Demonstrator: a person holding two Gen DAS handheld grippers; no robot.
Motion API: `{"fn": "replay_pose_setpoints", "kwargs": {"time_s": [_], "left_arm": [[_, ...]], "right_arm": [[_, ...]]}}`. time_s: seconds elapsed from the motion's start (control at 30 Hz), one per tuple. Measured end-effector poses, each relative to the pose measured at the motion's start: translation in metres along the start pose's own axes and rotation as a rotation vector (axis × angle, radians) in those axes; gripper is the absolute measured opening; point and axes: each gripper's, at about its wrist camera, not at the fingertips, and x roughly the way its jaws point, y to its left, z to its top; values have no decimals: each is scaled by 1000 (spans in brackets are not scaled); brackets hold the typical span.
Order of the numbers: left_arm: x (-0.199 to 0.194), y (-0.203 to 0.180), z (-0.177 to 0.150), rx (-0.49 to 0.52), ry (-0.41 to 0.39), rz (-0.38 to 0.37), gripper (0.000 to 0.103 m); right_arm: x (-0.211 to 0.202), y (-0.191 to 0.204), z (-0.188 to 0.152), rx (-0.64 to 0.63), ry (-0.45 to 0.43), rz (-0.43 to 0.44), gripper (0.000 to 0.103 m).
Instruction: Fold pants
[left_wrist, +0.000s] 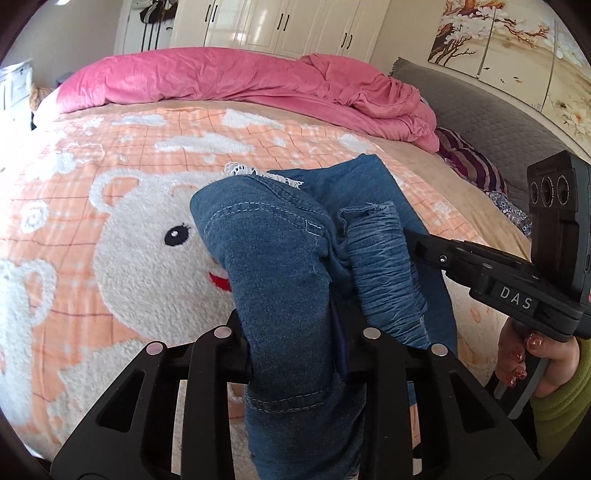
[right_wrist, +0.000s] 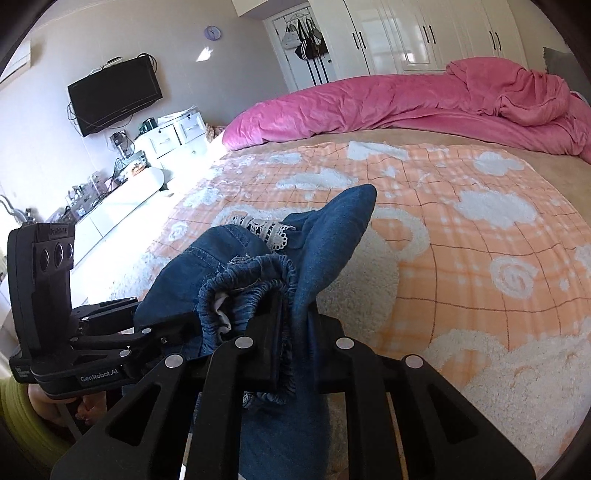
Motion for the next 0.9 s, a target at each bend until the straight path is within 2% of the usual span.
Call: {"fn": "replay_pose_setpoints", "kwargs": {"time_s": [0.5,0.9], "left_arm": [[11,23,41,-22,10,75,23],[35,39,83,4,-7,139,23]], "right_arm": [[28,19,42,-35,-17,-1,11],[66,11,83,-71,-18,-17,11]]}}
